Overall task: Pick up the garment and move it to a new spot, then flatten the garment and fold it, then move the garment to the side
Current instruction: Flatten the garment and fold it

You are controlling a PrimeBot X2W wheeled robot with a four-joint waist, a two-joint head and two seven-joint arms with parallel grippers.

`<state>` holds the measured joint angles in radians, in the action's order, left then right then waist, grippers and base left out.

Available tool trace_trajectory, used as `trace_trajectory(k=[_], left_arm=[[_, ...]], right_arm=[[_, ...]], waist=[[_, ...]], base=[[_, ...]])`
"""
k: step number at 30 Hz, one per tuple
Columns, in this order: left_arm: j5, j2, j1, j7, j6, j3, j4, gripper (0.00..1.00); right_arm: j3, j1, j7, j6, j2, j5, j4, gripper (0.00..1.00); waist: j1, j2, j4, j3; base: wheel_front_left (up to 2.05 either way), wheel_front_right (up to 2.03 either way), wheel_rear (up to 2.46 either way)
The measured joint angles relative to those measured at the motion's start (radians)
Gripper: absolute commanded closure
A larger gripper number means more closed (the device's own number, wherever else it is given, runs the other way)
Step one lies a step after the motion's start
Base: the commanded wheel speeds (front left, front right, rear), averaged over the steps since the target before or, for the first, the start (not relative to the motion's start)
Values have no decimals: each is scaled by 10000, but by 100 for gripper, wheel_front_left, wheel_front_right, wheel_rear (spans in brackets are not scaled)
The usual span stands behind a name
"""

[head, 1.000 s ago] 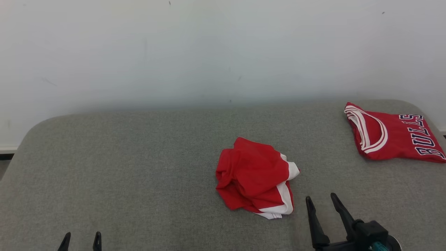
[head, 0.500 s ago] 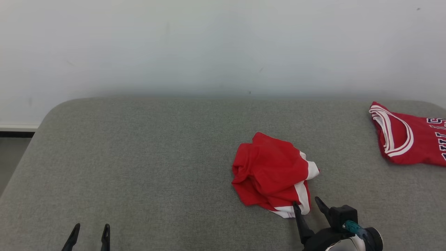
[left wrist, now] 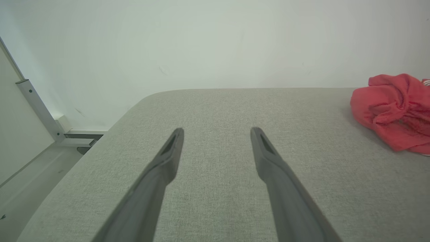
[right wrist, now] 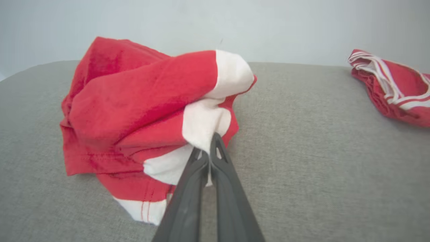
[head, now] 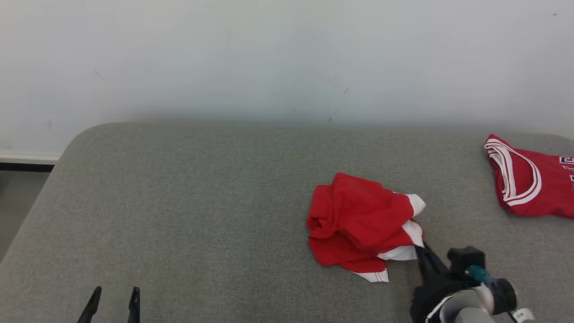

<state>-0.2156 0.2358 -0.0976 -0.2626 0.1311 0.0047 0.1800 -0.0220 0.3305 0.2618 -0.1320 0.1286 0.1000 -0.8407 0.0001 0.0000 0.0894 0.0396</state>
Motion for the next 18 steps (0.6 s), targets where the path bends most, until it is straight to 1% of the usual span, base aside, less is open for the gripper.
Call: trace_trajectory(k=[6,9,13,18], left_arm=[[31,-313,-61,2,0,13,-33,0],[33,-401,-60,0,0,-6,-44,0],[36,-512,-58,0,0,-35,-33,0],[38,-612,-62,0,0,-59,-29,0]], right_arm=[[349,-152,15,0,1007,-35,1093,100],[278,8,17,0,1277,-35,1841,100],[-405,332,21,0,1290,-36,2757,100],[-1829,494,23,0,903,69,3428,100]], waist=[[0,-1,-288,160],[0,-1,-418,222],[0,-1,-482,332],[0,-1,-392,404]], base=[[0,0,0],[0,0,0],[0,0,0],[0,0,0]])
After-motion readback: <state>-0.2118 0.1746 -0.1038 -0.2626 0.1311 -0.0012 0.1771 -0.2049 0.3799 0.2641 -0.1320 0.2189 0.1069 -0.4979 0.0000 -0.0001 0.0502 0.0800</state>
